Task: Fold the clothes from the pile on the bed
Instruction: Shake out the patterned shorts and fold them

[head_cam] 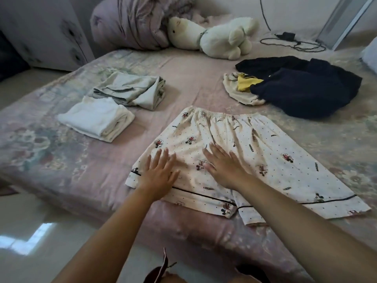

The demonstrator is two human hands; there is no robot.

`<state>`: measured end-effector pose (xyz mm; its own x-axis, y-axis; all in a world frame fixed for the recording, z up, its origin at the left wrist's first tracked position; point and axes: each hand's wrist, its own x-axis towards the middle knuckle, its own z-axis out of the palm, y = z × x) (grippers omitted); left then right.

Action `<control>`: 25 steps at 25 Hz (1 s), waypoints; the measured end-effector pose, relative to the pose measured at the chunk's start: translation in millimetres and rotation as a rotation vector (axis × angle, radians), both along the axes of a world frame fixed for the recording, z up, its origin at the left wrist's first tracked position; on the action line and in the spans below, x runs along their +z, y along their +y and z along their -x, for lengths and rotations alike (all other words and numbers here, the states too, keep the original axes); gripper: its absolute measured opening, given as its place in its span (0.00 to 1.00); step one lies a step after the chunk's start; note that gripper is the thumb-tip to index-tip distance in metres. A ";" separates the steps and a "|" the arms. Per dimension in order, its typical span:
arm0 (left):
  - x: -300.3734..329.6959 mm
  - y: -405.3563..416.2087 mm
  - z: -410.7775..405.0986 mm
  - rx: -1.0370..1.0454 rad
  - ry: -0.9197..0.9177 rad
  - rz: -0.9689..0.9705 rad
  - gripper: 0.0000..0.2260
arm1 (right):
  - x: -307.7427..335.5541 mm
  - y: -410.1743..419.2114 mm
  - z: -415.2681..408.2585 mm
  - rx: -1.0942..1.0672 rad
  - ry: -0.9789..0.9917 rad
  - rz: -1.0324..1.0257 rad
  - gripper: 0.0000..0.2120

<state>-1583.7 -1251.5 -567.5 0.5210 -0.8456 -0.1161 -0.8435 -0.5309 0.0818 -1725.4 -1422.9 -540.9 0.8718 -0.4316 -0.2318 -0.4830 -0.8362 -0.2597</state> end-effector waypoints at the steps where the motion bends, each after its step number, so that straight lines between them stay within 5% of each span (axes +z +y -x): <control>1: -10.8 4.3 -4.8 0.028 0.016 0.030 0.40 | -0.2 -4.4 -24.4 0.012 0.000 -0.017 0.27; 4: -39.8 11.8 -6.5 0.034 -0.021 0.109 0.33 | -2.0 -32.4 -95.7 -0.025 -0.064 0.003 0.25; 7: -44.7 8.1 -12.9 0.016 -0.080 0.197 0.26 | -2.4 -58.0 -168.5 -0.044 -0.081 0.238 0.24; 11: -37.4 14.4 -37.3 0.019 -0.269 0.303 0.22 | -1.4 -85.8 -228.8 0.009 0.018 0.080 0.47; 12: -34.4 16.8 -42.4 0.097 -0.285 0.250 0.21 | -2.1 -90.9 -236.3 0.039 0.035 0.091 0.43; 15: -18.2 15.2 -50.6 0.374 -0.175 0.108 0.21 | -6.5 -105.3 -248.9 0.131 -0.010 0.248 0.11; 18: 11.2 5.7 -45.4 0.587 -0.006 0.076 0.15 | -5.3 -123.0 -245.3 0.229 -0.029 0.391 0.11; 20: 24.8 1.3 -33.6 0.556 -0.086 0.131 0.07 | 0.1 -132.3 -237.8 0.204 -0.075 0.367 0.11; 25: 59.4 -30.5 45.2 0.348 0.086 0.226 0.14 | 41.3 -146.5 -184.6 -0.175 -0.389 -0.045 0.13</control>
